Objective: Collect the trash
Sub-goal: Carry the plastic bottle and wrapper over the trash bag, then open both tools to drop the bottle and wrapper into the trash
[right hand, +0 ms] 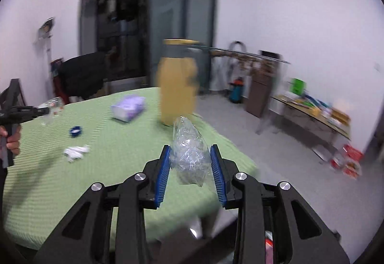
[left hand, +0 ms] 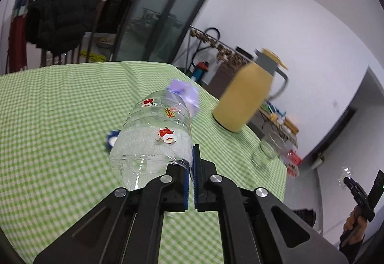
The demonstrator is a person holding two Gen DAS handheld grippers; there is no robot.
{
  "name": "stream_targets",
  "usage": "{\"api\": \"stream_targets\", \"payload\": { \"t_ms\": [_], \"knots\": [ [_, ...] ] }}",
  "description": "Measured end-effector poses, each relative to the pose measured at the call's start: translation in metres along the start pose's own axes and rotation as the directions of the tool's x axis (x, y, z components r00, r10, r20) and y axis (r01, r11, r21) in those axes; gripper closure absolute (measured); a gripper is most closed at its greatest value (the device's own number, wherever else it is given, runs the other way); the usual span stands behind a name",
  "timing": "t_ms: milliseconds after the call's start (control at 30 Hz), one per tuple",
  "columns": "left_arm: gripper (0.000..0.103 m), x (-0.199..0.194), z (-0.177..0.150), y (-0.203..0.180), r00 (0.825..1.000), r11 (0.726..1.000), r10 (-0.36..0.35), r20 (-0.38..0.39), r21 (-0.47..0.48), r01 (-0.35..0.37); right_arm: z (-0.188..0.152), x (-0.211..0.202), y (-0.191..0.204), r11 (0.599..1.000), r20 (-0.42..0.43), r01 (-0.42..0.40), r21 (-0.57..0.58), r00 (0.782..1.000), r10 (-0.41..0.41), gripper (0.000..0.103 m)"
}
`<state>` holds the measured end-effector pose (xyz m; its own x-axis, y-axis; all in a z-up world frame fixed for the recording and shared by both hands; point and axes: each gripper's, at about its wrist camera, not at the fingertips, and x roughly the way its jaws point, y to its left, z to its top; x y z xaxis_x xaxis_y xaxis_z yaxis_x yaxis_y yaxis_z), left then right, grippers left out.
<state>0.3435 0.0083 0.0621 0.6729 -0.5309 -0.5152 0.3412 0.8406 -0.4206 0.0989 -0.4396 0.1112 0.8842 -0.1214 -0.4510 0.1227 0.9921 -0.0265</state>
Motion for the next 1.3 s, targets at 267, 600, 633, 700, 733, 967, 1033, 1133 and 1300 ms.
{"api": "stream_targets", "payload": {
  "t_ms": [267, 600, 633, 700, 733, 967, 1033, 1133, 1300],
  "knots": [
    [0.103, 0.015, -0.01, -0.092, 0.996, 0.993, -0.051, -0.068, 0.101, 0.057, -0.068, -0.036, -0.09, 0.983, -0.037, 0.125, 0.137, 0.992, -0.121, 0.069],
    [0.103, 0.053, -0.059, -0.248, 0.974, 0.934, -0.123, -0.191, 0.309, 0.179, -0.162, -0.016, -0.169, 0.939, -0.193, 0.225, 0.26, 0.965, -0.178, 0.069],
    [0.103, 0.057, -0.065, -0.259, 0.97, 0.928, -0.13, -0.205, 0.32, 0.192, -0.173, -0.011, -0.177, 0.934, -0.219, 0.237, 0.269, 0.959, -0.18, 0.069],
    [0.103, 0.07, -0.083, -0.29, 0.957, 0.904, -0.147, -0.25, 0.359, 0.232, -0.194, 0.004, -0.19, 0.918, -0.277, 0.256, 0.303, 0.945, -0.172, 0.068],
    [0.103, 0.075, -0.09, -0.3, 0.953, 0.896, -0.148, -0.264, 0.372, 0.243, -0.203, 0.011, -0.197, 0.909, -0.295, 0.258, 0.327, 0.942, -0.161, 0.068],
    [0.103, 0.115, -0.147, -0.366, 0.907, 0.839, -0.15, -0.394, 0.435, 0.327, -0.246, 0.049, -0.223, 0.882, -0.411, 0.269, 0.388, 0.907, -0.095, 0.052],
    [0.103, 0.126, -0.166, -0.38, 0.892, 0.826, -0.144, -0.428, 0.444, 0.346, -0.255, 0.052, -0.227, 0.877, -0.425, 0.287, 0.386, 0.899, -0.107, 0.044],
    [0.103, 0.14, -0.194, -0.398, 0.872, 0.808, -0.124, -0.474, 0.462, 0.366, -0.261, 0.048, -0.233, 0.864, -0.416, 0.308, 0.397, 0.9, -0.129, 0.043],
    [0.103, 0.164, -0.233, -0.427, 0.825, 0.775, -0.108, -0.556, 0.472, 0.419, -0.263, 0.021, -0.241, 0.842, -0.371, 0.364, 0.399, 0.904, -0.215, 0.043]
  ]
}}
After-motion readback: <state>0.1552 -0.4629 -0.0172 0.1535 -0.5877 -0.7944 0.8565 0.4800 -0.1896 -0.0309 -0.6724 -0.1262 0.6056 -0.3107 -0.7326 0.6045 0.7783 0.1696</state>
